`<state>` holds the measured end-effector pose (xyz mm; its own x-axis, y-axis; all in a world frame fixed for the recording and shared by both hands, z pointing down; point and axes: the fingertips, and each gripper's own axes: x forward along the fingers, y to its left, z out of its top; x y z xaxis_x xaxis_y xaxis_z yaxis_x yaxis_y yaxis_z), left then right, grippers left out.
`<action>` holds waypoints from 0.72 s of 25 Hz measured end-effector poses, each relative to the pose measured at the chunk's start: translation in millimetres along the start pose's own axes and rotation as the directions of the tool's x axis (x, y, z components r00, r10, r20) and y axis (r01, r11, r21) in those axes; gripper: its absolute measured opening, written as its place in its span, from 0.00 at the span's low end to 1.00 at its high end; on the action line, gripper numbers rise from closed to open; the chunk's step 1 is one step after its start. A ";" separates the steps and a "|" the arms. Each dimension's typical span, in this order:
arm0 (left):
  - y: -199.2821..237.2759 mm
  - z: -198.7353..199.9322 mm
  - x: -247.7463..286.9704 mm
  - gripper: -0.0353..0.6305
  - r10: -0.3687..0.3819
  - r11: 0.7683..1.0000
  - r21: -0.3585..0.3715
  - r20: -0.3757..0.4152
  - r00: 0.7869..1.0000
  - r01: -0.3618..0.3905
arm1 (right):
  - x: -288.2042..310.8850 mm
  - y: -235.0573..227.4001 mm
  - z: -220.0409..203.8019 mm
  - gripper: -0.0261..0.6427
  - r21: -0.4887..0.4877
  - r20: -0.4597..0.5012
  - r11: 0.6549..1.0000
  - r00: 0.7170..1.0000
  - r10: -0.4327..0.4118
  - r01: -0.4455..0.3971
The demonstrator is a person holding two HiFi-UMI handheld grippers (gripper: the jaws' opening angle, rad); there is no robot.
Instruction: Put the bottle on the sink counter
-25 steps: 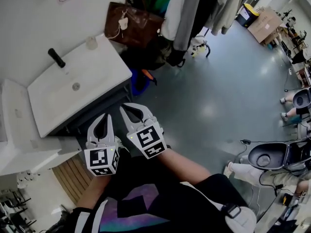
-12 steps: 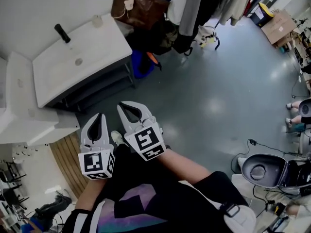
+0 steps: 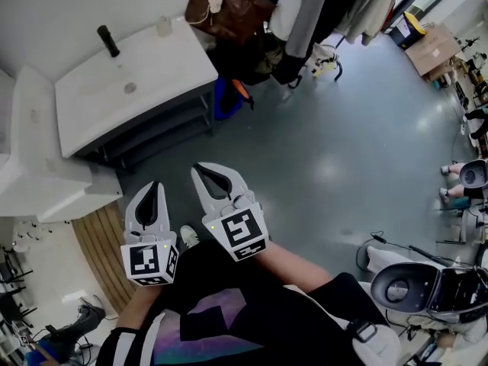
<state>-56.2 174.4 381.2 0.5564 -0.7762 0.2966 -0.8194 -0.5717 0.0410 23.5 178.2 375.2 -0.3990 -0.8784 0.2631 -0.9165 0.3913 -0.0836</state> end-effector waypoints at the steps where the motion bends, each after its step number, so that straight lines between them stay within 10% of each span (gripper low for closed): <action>1: 1.6 -0.9 -2.8 0.05 -0.009 1.000 -0.003 0.005 1.000 0.009 | -0.1 5.1 -1.2 0.04 -0.007 -0.004 1.000 1.000 -0.005 0.005; 18: 0.7 -7.0 -24.6 0.05 -0.127 0.992 0.019 0.023 0.992 0.127 | -10.8 39.8 -21.1 0.04 0.014 -0.058 0.998 0.996 -0.067 0.068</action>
<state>-71.4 194.9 380.6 0.6592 -0.7031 0.2666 -0.7395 -0.6705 0.0601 -8.0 209.1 389.3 -0.3339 -0.8854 0.3234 -0.9419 0.3264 -0.0789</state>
